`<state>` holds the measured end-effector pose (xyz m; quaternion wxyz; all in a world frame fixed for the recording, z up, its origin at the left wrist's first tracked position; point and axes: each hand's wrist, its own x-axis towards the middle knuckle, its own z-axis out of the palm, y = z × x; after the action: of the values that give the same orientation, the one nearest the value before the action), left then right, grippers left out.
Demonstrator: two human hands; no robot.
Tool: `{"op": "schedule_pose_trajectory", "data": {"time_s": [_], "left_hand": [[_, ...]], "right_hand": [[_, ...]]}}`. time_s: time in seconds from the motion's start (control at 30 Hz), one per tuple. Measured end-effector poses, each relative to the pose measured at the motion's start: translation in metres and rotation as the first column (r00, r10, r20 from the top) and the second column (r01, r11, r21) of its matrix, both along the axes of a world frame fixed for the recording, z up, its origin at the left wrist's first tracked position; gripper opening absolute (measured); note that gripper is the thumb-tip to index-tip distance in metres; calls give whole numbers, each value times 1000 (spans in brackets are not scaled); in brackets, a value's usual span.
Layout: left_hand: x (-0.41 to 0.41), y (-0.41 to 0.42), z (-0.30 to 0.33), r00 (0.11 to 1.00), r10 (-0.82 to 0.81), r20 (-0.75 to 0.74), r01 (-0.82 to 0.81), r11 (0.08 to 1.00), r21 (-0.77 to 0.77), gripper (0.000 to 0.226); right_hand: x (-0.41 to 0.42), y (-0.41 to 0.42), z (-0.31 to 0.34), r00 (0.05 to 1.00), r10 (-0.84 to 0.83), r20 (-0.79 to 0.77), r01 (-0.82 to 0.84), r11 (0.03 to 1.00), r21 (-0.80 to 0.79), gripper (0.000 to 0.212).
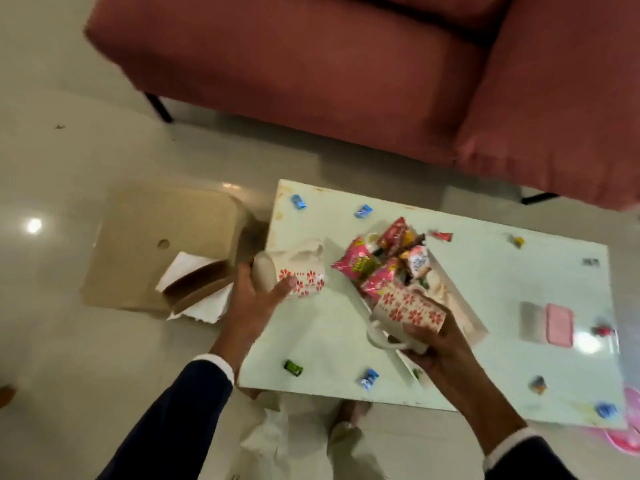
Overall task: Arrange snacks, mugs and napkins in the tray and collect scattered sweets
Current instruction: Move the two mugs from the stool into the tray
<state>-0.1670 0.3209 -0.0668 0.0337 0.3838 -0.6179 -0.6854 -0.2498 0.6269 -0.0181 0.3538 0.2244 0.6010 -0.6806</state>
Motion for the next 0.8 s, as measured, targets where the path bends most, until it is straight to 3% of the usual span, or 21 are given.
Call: {"op": "schedule_pose_trajectory", "data": {"time_s": [0.17, 0.3, 0.37, 0.47, 0.6, 0.67, 0.8], "left_hand": [[-16, 118, 14, 940, -326, 99, 338, 927, -164, 65], [-32, 189, -3, 837, -500, 224, 544, 807, -229, 74], [-41, 217, -20, 763, -575, 295, 643, 722, -255, 77], [-56, 245, -45, 661, -646, 382, 750, 587, -306, 83], [-75, 269, -73, 592, -666, 454, 803, 440, -401, 84], [-82, 276, -86, 590, -652, 476, 804, 421, -420, 86], [-92, 285, -105, 576, -643, 505, 816, 413, -405, 90]], "right_hand": [[11, 102, 1, 995, 92, 35, -96, 986, 134, 81], [-21, 160, -29, 988, 157, -13, -147, 950, 276, 72], [-44, 181, -52, 958, 276, -82, -224, 894, 388, 72], [-82, 194, -84, 833, 540, -117, -400, 735, 548, 77], [-122, 185, -108, 642, 757, -120, -531, 552, 643, 81], [-133, 177, -118, 538, 833, -129, -544, 460, 701, 81], [-150, 155, -137, 263, 964, -36, -535, 177, 826, 88]]}}
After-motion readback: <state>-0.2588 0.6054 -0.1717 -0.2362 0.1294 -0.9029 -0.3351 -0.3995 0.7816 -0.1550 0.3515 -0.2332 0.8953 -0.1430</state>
